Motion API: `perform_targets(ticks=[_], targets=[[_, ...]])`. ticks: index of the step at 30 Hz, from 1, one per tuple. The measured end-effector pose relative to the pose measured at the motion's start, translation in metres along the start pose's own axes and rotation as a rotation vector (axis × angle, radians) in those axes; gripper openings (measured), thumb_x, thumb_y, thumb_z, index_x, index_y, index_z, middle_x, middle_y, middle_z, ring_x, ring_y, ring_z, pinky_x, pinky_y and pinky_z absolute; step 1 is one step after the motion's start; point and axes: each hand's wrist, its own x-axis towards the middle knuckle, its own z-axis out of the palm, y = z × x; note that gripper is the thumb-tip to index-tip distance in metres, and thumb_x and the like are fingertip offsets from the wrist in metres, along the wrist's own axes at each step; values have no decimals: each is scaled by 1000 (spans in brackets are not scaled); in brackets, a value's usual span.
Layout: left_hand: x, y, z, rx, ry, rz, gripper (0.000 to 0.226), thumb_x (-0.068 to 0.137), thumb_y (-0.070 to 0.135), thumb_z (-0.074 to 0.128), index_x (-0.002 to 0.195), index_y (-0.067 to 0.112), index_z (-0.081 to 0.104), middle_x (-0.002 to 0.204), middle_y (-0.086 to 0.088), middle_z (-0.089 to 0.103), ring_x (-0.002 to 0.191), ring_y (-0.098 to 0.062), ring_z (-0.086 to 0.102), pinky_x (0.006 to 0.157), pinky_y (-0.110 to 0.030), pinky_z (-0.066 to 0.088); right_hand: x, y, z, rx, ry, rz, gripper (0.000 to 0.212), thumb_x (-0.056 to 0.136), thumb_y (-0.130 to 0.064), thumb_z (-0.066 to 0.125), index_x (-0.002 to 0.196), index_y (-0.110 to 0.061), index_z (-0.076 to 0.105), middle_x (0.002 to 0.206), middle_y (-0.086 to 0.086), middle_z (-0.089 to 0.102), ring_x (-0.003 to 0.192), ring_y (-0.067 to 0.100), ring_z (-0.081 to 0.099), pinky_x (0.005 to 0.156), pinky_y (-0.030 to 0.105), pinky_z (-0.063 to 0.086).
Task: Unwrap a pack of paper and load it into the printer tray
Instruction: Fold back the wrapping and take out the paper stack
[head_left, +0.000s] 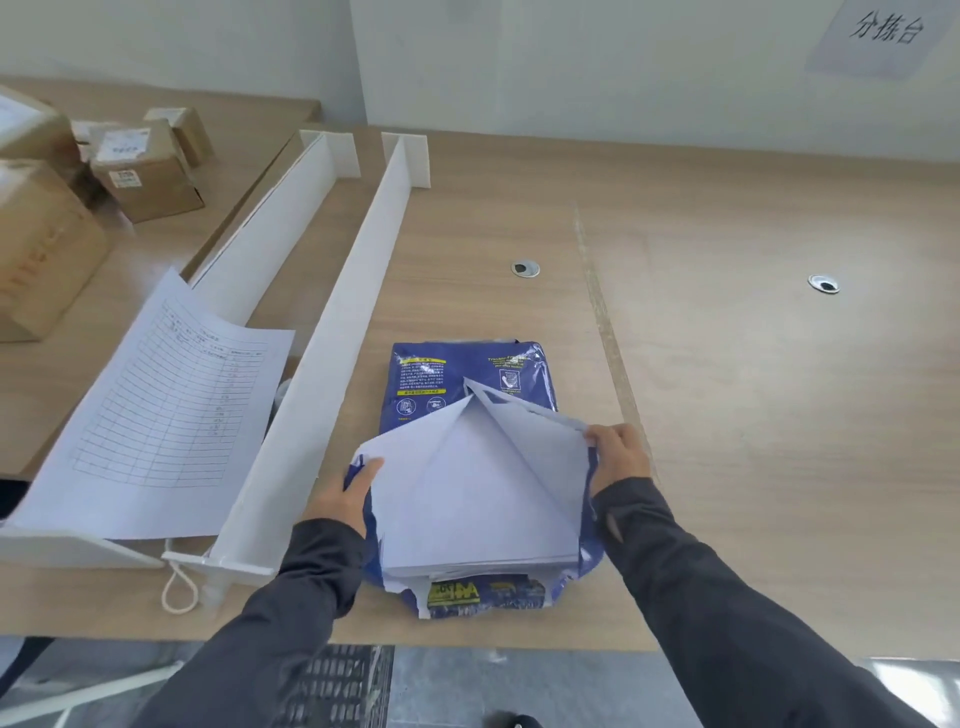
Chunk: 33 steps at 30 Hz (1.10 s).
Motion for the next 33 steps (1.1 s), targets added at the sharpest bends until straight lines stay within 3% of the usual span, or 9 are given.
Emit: perform_targets(ticks=[5,10,15,18,19,20,23,26,33], targets=[[8,0,13,66,34,-65,52,89,38,33,130,9,50,132,-19,50,123,-35,45,103,-38,37,20,14,8,-346,-81,-5,35,91,-5,45,126,-5,49,136,17,40,122,29,41,98,30,36],[9,-5,26,156,47,-112,58,89,47,42,140,20,36,160,-8,2,147,-29,-1,118,-42,17,8,12,25,-573,-63,-88,52,86,-44,47,122,-6,49,137,10,38,126,28,34,108,37,26],[21,1,26,304,247,520,37,97,13,24,129,14,43,157,-9,-14,146,-22,7,111,-41,25,11,-2,32,-622,-132,-446,48,41,-16,82,86,-12,67,118,3,41,98,24,56,77,32,53],[22,11,27,313,-68,654,42,97,40,-2,129,56,18,143,-5,-37,134,19,19,119,-19,2,10,-9,35,-632,-307,-666,28,88,-14,50,113,-7,60,128,8,46,106,23,61,84,22,50],[21,9,33,287,-170,654,42,97,38,-3,133,49,16,159,4,5,127,20,29,117,-15,-2,6,-9,37,-571,-379,-754,34,94,-15,40,122,-7,56,133,7,50,115,21,57,94,23,45],[20,6,42,359,-216,642,45,98,27,-2,135,38,22,120,27,34,130,17,30,117,-16,-5,2,-9,39,-565,-517,-741,36,94,-14,35,120,-4,59,128,9,58,112,21,60,93,25,49],[17,-3,53,525,-188,704,34,81,22,29,111,20,46,123,5,48,147,-6,-3,118,-25,-11,-6,12,42,-406,-626,-799,23,79,-23,57,92,-9,70,92,6,76,79,19,73,64,27,61],[16,1,39,434,-290,600,60,61,58,34,108,23,47,114,7,71,125,-14,36,115,-31,-3,-9,15,40,-527,-714,-755,66,44,-59,76,98,-21,68,103,-6,74,89,9,71,74,26,59],[13,2,35,595,-125,608,74,54,68,30,91,25,77,105,7,76,116,-17,40,86,-39,32,-8,20,41,-609,-493,-982,75,42,-74,67,95,-21,73,107,-8,74,93,6,70,74,29,59]])
